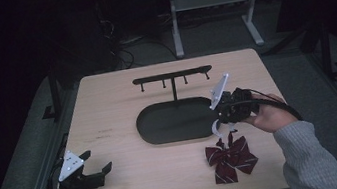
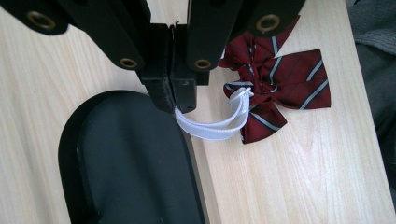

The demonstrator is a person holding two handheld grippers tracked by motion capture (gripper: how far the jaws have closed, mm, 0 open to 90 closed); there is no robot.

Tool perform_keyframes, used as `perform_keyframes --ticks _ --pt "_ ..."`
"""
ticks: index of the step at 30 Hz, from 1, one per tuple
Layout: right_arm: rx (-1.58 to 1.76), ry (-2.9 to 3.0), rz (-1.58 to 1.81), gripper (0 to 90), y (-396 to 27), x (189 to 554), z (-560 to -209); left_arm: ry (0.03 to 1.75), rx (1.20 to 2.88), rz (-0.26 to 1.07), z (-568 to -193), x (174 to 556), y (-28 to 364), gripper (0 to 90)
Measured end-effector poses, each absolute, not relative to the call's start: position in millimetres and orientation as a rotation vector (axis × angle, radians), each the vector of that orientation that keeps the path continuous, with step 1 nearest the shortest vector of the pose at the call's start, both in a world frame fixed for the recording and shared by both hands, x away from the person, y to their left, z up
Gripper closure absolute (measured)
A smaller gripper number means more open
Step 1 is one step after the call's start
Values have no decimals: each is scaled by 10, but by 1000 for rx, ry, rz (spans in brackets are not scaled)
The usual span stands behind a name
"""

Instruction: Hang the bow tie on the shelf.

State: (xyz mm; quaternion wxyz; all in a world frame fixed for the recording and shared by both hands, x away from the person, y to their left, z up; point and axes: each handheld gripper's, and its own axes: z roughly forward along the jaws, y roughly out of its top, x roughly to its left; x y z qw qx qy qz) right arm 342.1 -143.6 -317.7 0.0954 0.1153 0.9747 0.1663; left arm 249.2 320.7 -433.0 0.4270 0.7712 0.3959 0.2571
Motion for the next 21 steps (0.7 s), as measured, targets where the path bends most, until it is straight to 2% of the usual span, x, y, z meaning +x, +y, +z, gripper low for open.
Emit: perform_keyframes --ticks 21 --pt "286 2886 519 881 -1273 3504 -2945 988 1923 646 -4322 2492 3219 131"
